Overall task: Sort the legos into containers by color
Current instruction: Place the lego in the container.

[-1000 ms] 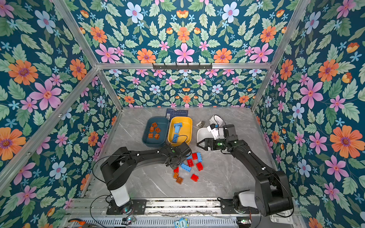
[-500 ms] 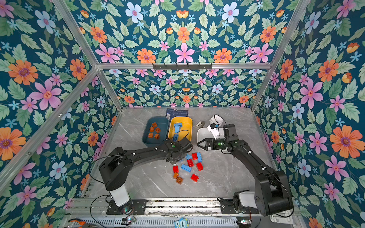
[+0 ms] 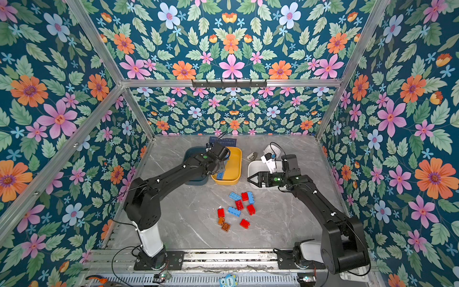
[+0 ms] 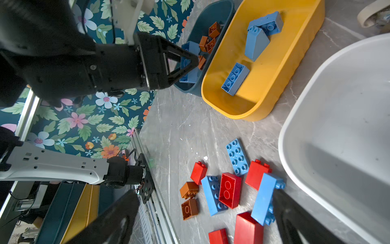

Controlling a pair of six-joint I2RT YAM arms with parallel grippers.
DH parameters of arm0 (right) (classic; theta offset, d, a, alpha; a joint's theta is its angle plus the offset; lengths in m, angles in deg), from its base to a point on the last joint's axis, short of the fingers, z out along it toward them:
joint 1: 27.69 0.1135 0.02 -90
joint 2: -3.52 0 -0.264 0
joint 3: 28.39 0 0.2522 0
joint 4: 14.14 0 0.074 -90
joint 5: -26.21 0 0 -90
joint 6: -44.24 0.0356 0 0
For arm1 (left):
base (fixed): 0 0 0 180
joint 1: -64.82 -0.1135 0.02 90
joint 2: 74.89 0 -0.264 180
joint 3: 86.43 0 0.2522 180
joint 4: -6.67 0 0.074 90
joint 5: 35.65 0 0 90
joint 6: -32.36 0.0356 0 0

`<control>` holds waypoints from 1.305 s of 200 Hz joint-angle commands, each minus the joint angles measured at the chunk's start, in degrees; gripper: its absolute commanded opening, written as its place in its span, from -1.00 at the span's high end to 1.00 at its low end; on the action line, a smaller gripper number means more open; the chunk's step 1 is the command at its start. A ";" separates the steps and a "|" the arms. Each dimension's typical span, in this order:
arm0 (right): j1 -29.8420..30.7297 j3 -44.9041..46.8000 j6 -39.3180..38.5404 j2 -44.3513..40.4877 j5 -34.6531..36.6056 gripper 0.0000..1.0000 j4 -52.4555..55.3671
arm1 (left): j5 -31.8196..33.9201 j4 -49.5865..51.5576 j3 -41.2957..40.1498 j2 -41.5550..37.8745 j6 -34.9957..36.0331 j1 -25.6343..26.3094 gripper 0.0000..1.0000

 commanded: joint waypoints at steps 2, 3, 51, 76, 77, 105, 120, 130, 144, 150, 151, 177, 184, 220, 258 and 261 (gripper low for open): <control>-0.02 -0.26 -0.40 -0.38 0.24 -0.98 0.38 | -3.52 -0.91 3.58 3.76 9.50 -1.06 0.48; 0.00 -0.29 -0.45 -0.41 0.25 -0.98 0.39 | -3.66 -0.90 3.80 3.94 9.61 -1.07 0.48; -0.10 0.55 -0.85 -0.80 1.30 -0.98 1.00 | -6.64 -2.31 8.21 9.85 11.59 -1.81 0.44; -0.24 0.52 -0.99 -0.87 1.57 -0.98 1.41 | -9.85 -3.53 8.74 12.49 11.24 -2.40 0.37; -0.24 0.54 -1.05 -0.84 1.61 -0.98 1.43 | -9.94 -3.57 8.76 12.53 11.23 -2.39 0.37; -0.32 0.32 -1.37 -1.07 1.83 -0.98 2.15 | -10.30 -3.43 9.27 14.46 11.65 -2.55 0.27; -0.28 0.31 -1.62 -1.17 2.01 -0.98 2.42 | -11.29 -3.34 9.27 14.44 11.77 -2.91 0.02; -0.30 0.33 -1.59 -1.17 1.96 -0.98 2.42 | -11.59 -2.82 9.58 14.19 11.70 -3.24 -0.23; -0.26 0.24 -1.66 -1.19 1.92 -0.98 2.51 | -12.26 -2.33 9.59 13.02 12.12 -3.44 -0.39; -0.31 0.30 -1.55 -1.18 1.94 -0.98 2.44 | -11.96 -2.14 9.48 12.31 12.34 -3.45 -0.44; -0.32 0.26 -1.50 -1.21 1.93 -0.98 2.48 | -11.87 -2.08 9.43 12.22 12.40 -3.45 -0.44; -0.32 -0.11 -1.46 -0.92 1.57 -0.98 2.42 | -12.31 0.22 8.21 8.39 12.99 -3.36 -0.53; -0.28 -0.07 -1.50 -0.90 1.48 -0.98 2.38 | -12.64 0.31 7.01 6.83 12.97 -3.23 -0.54; -0.32 -0.09 -1.65 -0.90 1.22 -0.98 2.66 | -13.16 0.26 -2.09 -2.91 12.01 -0.94 -0.60; -0.33 -0.17 -1.65 -0.85 0.96 -0.98 3.26 | -10.86 0.81 -11.13 -11.43 9.46 5.89 -0.62; -0.25 -0.27 -1.68 -0.84 0.95 -0.98 3.36 | -10.56 0.93 -11.75 -11.96 9.08 6.47 -0.62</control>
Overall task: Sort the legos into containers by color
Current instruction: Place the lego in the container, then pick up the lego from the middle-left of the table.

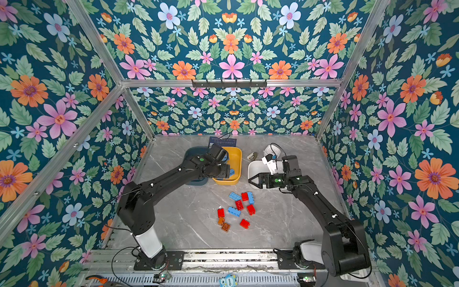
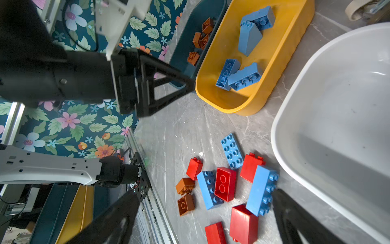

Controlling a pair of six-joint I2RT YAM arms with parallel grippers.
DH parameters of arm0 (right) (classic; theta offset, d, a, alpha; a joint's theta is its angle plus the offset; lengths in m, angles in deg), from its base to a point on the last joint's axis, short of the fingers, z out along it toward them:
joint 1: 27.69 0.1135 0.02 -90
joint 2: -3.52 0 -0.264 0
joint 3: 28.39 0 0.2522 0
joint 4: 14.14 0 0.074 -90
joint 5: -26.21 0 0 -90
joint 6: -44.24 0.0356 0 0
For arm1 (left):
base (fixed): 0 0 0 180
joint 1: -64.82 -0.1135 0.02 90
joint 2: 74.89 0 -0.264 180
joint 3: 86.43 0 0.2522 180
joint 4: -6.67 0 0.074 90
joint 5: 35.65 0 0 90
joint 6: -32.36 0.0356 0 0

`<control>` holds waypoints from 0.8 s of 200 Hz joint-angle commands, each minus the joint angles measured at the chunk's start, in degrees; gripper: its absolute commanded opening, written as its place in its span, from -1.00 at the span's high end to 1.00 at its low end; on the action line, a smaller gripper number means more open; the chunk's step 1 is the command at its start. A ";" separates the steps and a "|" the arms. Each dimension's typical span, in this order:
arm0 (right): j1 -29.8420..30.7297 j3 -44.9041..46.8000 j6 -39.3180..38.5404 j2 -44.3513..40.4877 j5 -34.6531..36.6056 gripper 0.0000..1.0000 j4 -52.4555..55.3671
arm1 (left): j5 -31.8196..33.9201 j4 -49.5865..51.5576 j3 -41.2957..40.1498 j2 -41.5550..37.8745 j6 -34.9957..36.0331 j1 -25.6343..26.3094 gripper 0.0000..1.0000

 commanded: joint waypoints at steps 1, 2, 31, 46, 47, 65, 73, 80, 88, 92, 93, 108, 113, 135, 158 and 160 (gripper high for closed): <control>0.11 -0.45 -0.46 0.10 -0.53 -0.98 0.75 | 2.38 1.84 -3.99 -3.59 -2.30 3.44 -0.62; 0.11 -0.48 -0.44 0.06 -0.56 -0.98 0.78 | 2.45 1.94 -4.20 -3.70 -2.46 3.66 -0.62; 0.08 -0.60 -0.69 -0.18 -0.84 -0.98 1.75 | 3.87 2.28 -11.12 -8.04 -8.83 9.16 -0.62; 0.05 -0.52 -0.87 -0.39 -0.83 -0.98 2.37 | 3.95 1.43 -15.05 -9.95 -13.53 11.27 -0.61; 0.08 -0.52 -0.87 -0.40 -0.79 -0.98 2.38 | 3.94 1.33 -15.31 -10.09 -13.88 11.40 -0.60; 0.02 -0.31 -0.83 -0.77 -0.73 -0.98 2.70 | 4.34 -0.08 -19.20 -11.46 -19.73 13.83 -0.55; 0.02 -0.11 -0.88 -1.01 -0.75 -0.98 2.98 | 5.47 0.06 -20.17 -11.62 -21.91 14.88 -0.52; 0.07 0.13 -0.92 -1.18 -0.64 -0.98 3.01 | 6.29 0.02 -20.86 -11.77 -23.59 15.59 -0.49; 0.07 0.36 -0.87 -1.38 -0.67 -0.98 3.01 | 6.57 -0.47 -21.58 -11.82 -26.07 16.06 -0.44; 0.03 0.44 -0.92 -1.49 -0.58 -0.98 3.08 | 6.48 -1.06 -22.14 -11.92 -27.03 16.31 -0.42; 0.03 0.45 -0.89 -1.48 -0.58 -0.98 3.09 | 6.43 -1.22 -22.24 -11.95 -27.22 16.38 -0.42; 0.09 0.84 -0.98 -1.85 -0.58 -0.98 3.38 | 6.07 -2.38 -23.42 -11.44 -29.77 17.71 -0.38; 0.03 1.09 -0.97 -2.05 -0.46 -0.98 3.36 | 6.23 -2.36 -23.80 -11.03 -30.52 18.20 -0.36; 0.05 1.86 -0.84 -2.61 -0.40 -0.98 3.27 | 6.06 -2.95 -25.40 -9.30 -31.98 19.49 -0.32; 0.03 2.43 -0.87 -2.91 -0.40 -0.98 3.44 | 5.50 -5.28 -27.03 -8.16 -32.27 19.62 -0.27; 0.05 2.47 -0.81 -2.95 -0.40 -0.98 3.45 | 5.35 -5.40 -27.12 -8.04 -32.26 19.62 -0.27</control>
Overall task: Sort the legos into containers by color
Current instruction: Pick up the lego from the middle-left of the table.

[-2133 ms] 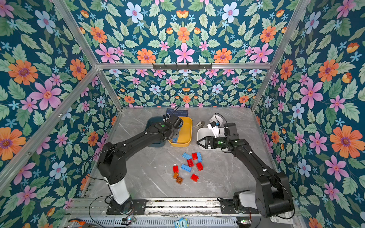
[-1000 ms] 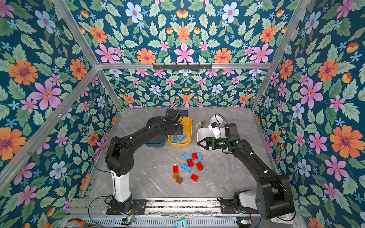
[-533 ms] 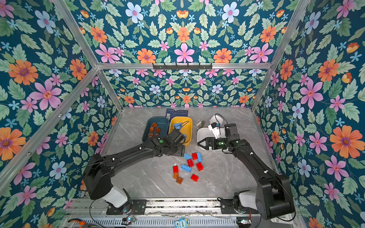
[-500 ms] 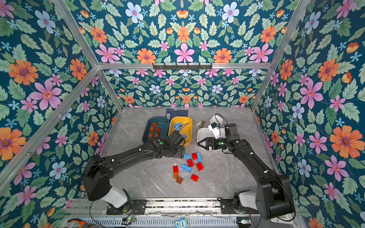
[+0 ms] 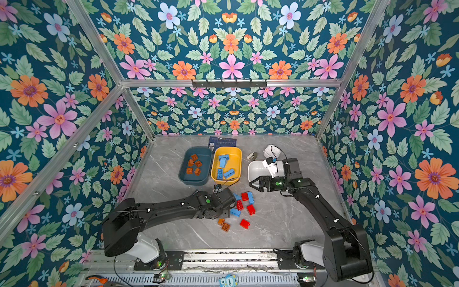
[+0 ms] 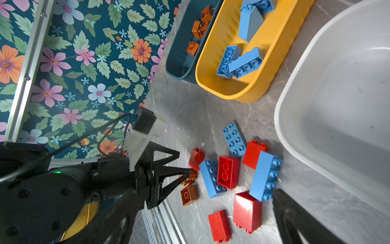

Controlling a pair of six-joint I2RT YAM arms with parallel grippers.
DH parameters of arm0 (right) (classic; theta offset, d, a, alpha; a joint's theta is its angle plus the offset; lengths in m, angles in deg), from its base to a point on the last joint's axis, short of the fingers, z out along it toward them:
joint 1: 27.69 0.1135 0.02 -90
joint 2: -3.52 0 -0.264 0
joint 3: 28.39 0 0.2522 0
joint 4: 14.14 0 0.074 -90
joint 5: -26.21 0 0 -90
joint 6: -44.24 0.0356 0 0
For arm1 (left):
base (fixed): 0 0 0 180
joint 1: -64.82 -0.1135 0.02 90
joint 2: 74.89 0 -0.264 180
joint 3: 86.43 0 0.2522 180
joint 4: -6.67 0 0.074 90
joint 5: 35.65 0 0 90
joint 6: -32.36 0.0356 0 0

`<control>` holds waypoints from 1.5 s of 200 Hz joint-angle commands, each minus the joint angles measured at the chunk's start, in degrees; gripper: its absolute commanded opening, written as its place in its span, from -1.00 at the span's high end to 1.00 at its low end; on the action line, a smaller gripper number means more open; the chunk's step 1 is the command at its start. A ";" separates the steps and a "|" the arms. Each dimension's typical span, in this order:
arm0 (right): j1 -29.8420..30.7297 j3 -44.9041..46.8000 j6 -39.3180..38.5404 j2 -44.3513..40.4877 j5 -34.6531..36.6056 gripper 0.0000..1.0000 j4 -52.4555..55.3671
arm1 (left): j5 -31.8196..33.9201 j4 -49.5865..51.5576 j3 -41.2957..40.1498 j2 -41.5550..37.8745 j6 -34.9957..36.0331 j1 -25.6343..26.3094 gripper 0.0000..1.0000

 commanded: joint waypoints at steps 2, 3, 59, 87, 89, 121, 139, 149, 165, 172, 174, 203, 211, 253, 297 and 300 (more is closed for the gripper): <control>0.03 0.42 -0.59 -0.57 -0.03 -0.98 0.67 | 0.28 -2.52 -1.15 1.04 -2.46 0.02 -0.26; 0.06 0.42 -0.57 -0.60 -0.01 -0.98 0.69 | 0.24 -2.54 -1.15 1.13 -2.46 -0.01 -0.26; 0.01 0.92 -0.54 -2.21 1.47 -0.98 1.49 | 2.20 -2.75 -1.34 5.12 -1.07 0.02 -0.08; 0.00 0.67 -0.81 -2.88 1.94 -0.98 2.10 | 3.38 -2.05 -0.48 7.34 -0.05 -0.01 0.09; -0.06 0.62 -0.87 -2.86 2.03 -0.98 2.20 | 3.56 -1.99 -0.52 7.43 -0.03 -0.02 0.12; -0.65 0.60 -1.33 -3.76 2.15 -0.98 3.00 | 4.97 -1.55 -0.56 7.98 0.77 -0.17 0.44; -1.09 0.63 -1.33 -4.36 2.33 -0.98 3.17 | 5.54 -1.02 -0.07 7.39 1.52 -0.36 0.55; -1.35 0.67 -1.34 -4.57 2.33 -0.98 3.27 | 5.81 -0.50 0.52 6.83 2.24 -0.87 0.55; -1.92 0.67 -1.25 -4.89 2.39 -0.98 3.13 | 6.32 0.26 1.69 5.67 4.26 -1.79 0.54; -2.15 0.56 -1.11 -5.02 2.32 -0.98 2.96 | 6.42 0.86 2.59 5.24 5.28 -2.41 0.54; -2.18 0.48 -1.08 -5.02 2.35 -0.98 2.92 | 6.41 1.09 2.98 5.12 5.69 -2.56 0.54; -3.42 -0.49 -0.83 -5.61 2.30 -0.98 3.01 | 7.58 4.62 11.09 4.81 12.88 -4.53 0.51; -4.12 -0.68 -0.65 -5.84 2.26 -0.98 2.84 | 7.50 4.91 14.21 5.28 15.22 -5.13 0.51; -9.60 -1.67 0.92 -7.06 -0.01 -0.98 2.41 | 2.43 2.39 33.56 13.56 28.62 -7.86 0.51; -16.04 -1.86 1.89 -8.59 -1.17 -0.98 3.53 | -3.67 -1.85 48.22 25.26 35.50 -11.19 0.51; -16.19 -1.85 1.91 -8.75 -1.09 -0.98 3.53 | -4.40 -2.45 48.82 25.94 35.71 -11.41 0.51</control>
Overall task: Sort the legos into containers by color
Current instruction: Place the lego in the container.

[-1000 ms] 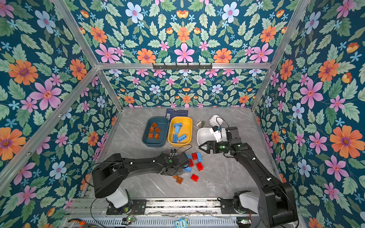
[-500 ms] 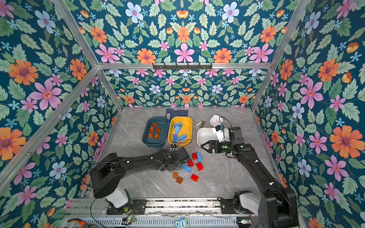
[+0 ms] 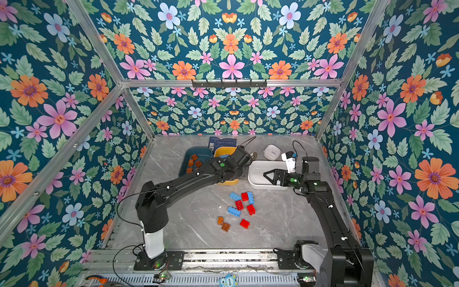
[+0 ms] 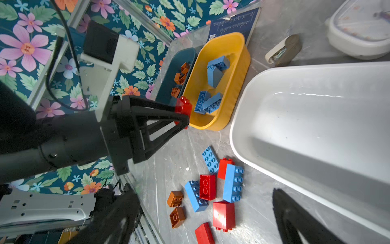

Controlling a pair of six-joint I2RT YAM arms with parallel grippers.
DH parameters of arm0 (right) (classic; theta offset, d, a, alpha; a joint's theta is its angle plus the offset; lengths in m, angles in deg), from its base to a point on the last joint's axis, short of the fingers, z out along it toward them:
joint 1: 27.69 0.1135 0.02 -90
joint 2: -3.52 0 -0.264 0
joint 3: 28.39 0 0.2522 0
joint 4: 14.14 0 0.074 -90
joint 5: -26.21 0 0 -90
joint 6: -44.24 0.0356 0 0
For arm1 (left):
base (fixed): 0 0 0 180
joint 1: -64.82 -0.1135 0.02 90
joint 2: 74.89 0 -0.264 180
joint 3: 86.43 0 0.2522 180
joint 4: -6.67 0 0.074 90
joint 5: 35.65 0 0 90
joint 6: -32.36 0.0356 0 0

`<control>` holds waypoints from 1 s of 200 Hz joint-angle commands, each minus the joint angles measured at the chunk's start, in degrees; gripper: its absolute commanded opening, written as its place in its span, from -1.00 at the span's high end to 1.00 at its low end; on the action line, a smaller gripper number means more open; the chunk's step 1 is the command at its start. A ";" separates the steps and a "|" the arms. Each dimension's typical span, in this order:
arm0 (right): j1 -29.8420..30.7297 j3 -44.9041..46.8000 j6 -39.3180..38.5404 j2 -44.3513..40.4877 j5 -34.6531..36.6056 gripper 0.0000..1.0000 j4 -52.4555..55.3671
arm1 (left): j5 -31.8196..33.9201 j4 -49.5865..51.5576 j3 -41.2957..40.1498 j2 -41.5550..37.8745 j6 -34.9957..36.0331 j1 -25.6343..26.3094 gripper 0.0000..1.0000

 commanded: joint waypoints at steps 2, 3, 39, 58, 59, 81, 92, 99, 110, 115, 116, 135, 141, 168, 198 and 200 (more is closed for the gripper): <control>-2.14 -0.02 1.06 -0.76 -1.31 -0.98 0.64 | -5.24 -3.23 4.73 4.68 6.23 -1.63 0.51; -2.21 -0.05 1.03 -0.81 -1.20 -0.98 0.64 | -5.51 -3.38 4.92 4.78 6.26 -1.72 0.51; -2.52 -0.14 1.00 -1.04 -0.29 -0.98 1.33 | -12.32 -7.63 10.72 12.39 7.38 -3.91 0.50; -2.52 -0.23 1.00 -0.78 0.33 -0.98 1.55 | -15.41 -8.57 13.47 15.96 7.39 -4.15 0.48; -2.48 -0.24 1.00 -0.78 0.41 -0.98 1.63 | -15.47 -8.60 13.60 16.14 7.41 -4.12 0.48; -2.53 -0.91 -0.24 -0.23 2.47 -0.98 3.58 | -17.17 -9.49 15.10 18.85 7.27 -4.43 0.42; -2.51 -1.33 -1.07 0.25 3.47 -0.98 4.60 | -17.92 -9.31 15.82 19.60 7.18 -4.54 0.30; -2.53 -1.55 -1.40 0.44 4.16 -0.98 5.08 | -18.00 -8.91 16.36 19.91 7.20 -4.54 0.16; -2.47 -1.85 -1.81 0.67 5.03 -0.98 5.64 | -17.96 -8.08 16.88 19.61 7.52 -4.61 -0.13; -2.45 -1.99 -1.98 0.71 5.23 -0.99 5.78 | -17.93 -7.76 16.89 19.27 7.72 -4.54 -0.26; -2.45 -2.00 -1.98 0.76 5.24 -0.98 5.80 | -17.88 -7.71 16.89 19.20 7.80 -4.50 -0.29; -2.51 -2.33 -2.08 1.21 5.12 -0.98 5.61 | -16.09 -5.49 16.59 17.26 8.77 -4.54 -0.50; -2.53 -2.39 -2.08 1.37 4.99 -0.98 5.44 | -15.91 -5.14 15.97 16.23 8.94 -4.49 -0.53; -2.49 -3.02 -2.26 2.28 4.12 -0.98 5.50 | -15.53 -4.18 10.17 10.72 8.53 -3.98 -0.63; -2.50 -3.50 -2.12 2.87 1.94 -0.98 5.74 | -13.67 -2.44 0.87 2.94 7.61 -1.38 -0.64; -2.50 -3.50 -2.15 2.93 1.76 -0.98 5.74 | -13.44 -2.34 0.30 2.38 7.61 -1.09 -0.64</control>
